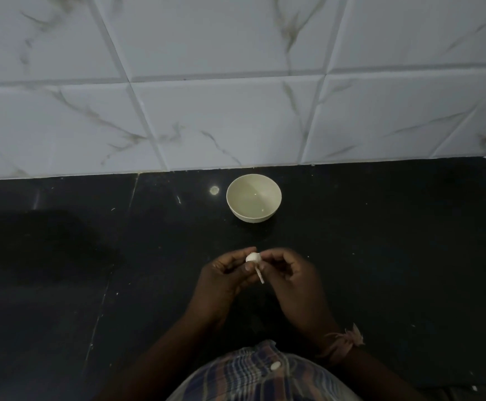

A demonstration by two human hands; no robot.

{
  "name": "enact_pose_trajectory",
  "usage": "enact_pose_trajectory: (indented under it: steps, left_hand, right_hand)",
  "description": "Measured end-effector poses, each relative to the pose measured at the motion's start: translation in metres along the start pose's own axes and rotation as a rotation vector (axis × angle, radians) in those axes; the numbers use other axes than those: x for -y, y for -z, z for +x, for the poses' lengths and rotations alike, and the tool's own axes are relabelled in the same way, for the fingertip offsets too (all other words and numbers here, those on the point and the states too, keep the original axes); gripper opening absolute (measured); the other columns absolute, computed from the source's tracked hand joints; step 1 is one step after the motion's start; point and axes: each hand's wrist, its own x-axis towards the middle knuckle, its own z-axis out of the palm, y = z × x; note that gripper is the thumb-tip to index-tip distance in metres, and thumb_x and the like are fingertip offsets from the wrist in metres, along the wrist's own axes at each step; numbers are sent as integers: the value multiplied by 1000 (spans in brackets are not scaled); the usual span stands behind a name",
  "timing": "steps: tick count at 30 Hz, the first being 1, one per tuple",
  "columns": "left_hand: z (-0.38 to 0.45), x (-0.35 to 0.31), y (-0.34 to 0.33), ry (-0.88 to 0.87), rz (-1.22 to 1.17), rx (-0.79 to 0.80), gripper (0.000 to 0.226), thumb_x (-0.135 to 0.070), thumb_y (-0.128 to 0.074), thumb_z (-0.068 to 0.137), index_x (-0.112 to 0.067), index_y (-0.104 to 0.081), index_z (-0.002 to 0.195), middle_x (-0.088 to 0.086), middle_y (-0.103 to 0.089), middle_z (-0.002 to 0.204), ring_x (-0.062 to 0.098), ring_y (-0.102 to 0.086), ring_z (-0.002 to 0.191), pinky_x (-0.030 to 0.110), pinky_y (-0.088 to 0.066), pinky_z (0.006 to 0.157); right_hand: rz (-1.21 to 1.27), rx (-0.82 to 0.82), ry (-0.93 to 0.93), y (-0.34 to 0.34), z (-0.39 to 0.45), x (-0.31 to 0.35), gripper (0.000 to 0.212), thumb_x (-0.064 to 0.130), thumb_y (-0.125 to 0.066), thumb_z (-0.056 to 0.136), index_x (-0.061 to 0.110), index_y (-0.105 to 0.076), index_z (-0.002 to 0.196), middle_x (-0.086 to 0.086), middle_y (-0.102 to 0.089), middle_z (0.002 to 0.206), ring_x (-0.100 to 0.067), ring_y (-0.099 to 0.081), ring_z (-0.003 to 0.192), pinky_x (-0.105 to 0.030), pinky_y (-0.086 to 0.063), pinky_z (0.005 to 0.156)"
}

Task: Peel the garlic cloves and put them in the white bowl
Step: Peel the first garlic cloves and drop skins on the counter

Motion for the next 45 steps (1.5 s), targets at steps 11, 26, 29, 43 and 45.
enact_pose_trajectory:
  steps: [11, 26, 29, 43, 45]
  left_hand:
    - [-4, -5, -1, -19, -13, 19, 43, -16, -73, 83, -3, -69, 124, 22, -71, 121, 43, -66, 117, 53, -51, 102]
    - [-8, -10, -6, -105, 291, 47, 25, -8, -67, 95, -9, -71, 120, 11, -76, 113, 30, -72, 109, 40, -58, 93]
    - [-10, -12, -10, -143, 358, 69, 24, -8, -65, 97, -10, -73, 119, 8, -77, 112, 25, -73, 107, 37, -58, 93]
    - [-7, -5, -7, -97, 392, 39, 26, -1, -64, 96, -13, -77, 116, 7, -79, 106, 26, -75, 102, 40, -61, 89]
    - [-6, -5, -7, -74, 402, 37, 26, -1, -64, 96, -13, -76, 116, 5, -79, 105, 24, -75, 102, 36, -61, 87]
  right_hand:
    - [-100, 22, 72, 4, 6, 5, 16, 21, -73, 92, 29, -71, 105, 14, -70, 101, -4, -68, 95, -31, -58, 83]
    - [-203, -82, -12, -2, 5, 4, 14, 32, -74, 88, 30, -67, 100, 13, -67, 96, -2, -66, 86, -31, -60, 76]
    - [-257, -99, 1, -4, 5, 4, 11, 34, -72, 90, 31, -65, 99, 14, -65, 97, 0, -63, 86, -27, -57, 76]
    - [-385, -35, 73, -7, 4, 1, 12, 19, -72, 88, 19, -60, 91, 5, -61, 87, -10, -60, 80, -37, -54, 71]
    - [-391, -25, 57, -5, 3, 0, 9, 22, -71, 90, 20, -63, 94, 7, -62, 90, -6, -61, 83, -32, -55, 73]
